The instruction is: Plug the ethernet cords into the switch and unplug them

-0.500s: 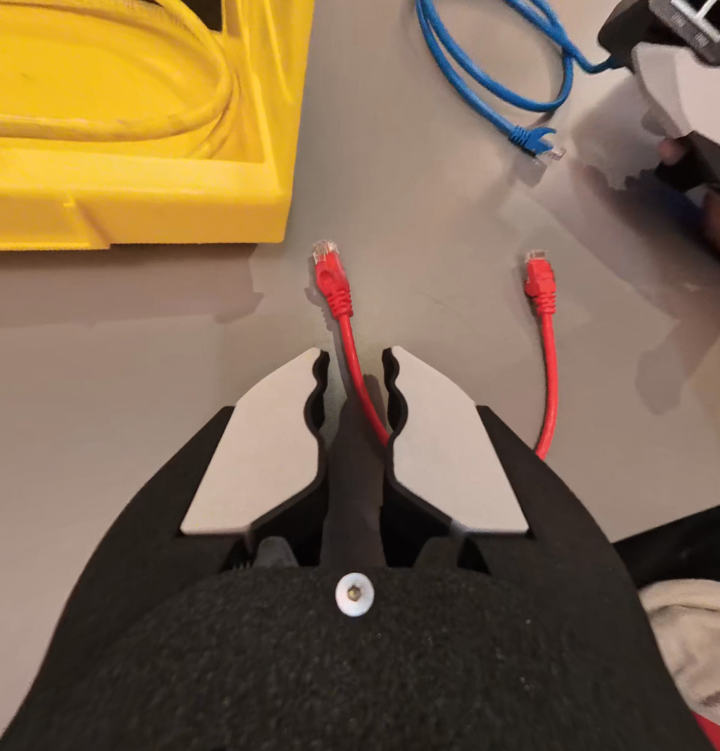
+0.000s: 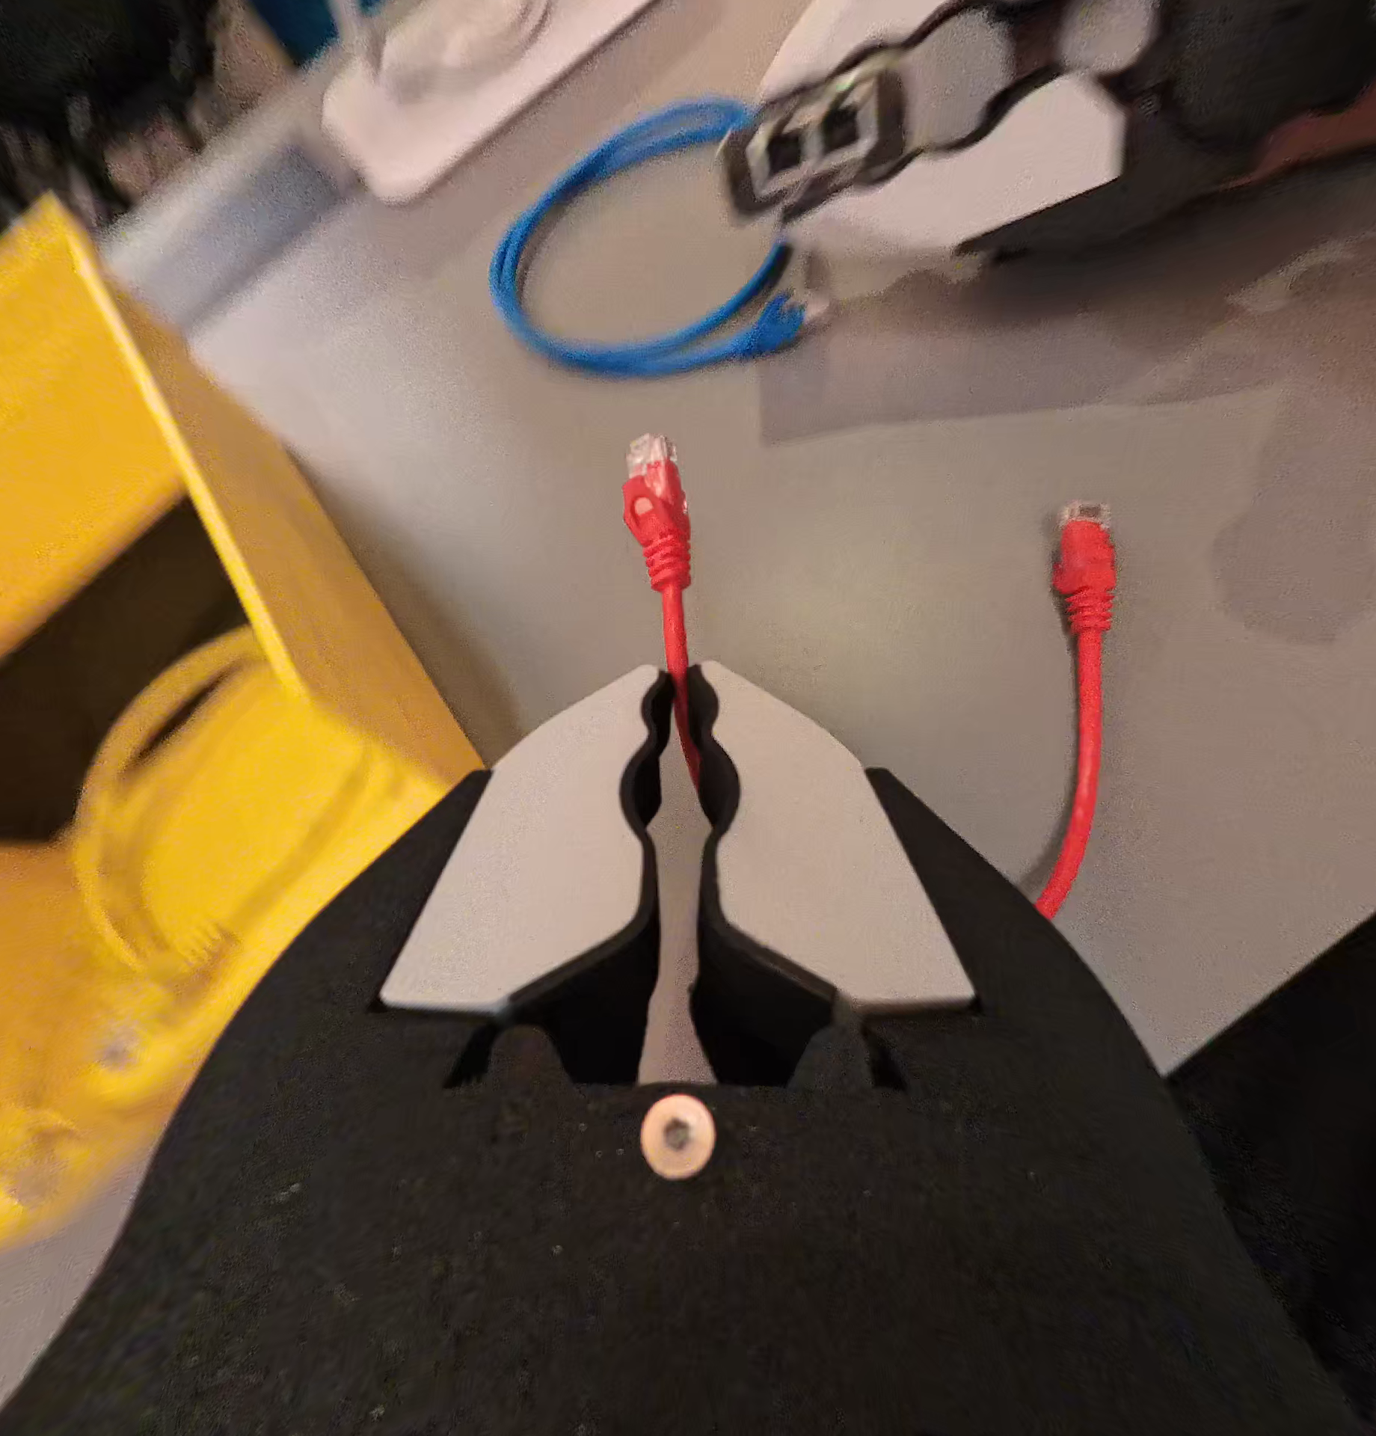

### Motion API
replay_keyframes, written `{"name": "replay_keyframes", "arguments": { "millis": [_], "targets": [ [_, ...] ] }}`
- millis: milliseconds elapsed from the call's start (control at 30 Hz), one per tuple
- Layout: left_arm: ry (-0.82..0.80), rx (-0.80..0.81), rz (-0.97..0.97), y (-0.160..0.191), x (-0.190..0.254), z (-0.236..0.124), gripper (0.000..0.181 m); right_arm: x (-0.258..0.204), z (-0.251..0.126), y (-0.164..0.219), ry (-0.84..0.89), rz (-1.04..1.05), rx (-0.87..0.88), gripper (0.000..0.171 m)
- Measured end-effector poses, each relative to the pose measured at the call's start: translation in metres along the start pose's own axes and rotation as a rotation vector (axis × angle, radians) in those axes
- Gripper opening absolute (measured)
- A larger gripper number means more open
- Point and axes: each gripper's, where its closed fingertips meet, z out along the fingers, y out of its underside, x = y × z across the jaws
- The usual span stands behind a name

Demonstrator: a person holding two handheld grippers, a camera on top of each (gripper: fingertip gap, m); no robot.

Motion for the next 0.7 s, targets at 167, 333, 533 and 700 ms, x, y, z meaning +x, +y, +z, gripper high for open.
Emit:
{"name": "replay_keyframes", "arguments": {
  "millis": [167, 333, 533, 700],
  "targets": [
    [0.075, 0.032, 0.313, -0.050, 0.013, 0.016, 0.004, -0.003, 0.002, 0.002, 0.003, -0.044, -0.023, 0.024],
    [0.142, -0.039, 0.406, -0.058, 0.035, 0.051, 0.004, -0.009, 0.006, 0.004, 0.012, -0.120, -0.067, 0.024],
    [0.127, -0.076, 0.343, -0.057, 0.033, 0.063, 0.003, -0.016, 0.009, 0.005, 0.006, -0.174, -0.093, 0.024],
    [0.128, -0.086, 0.332, -0.056, 0.033, 0.068, 0.003, -0.017, 0.010, 0.008, 0.002, -0.179, -0.109, 0.024]
  ]
}}
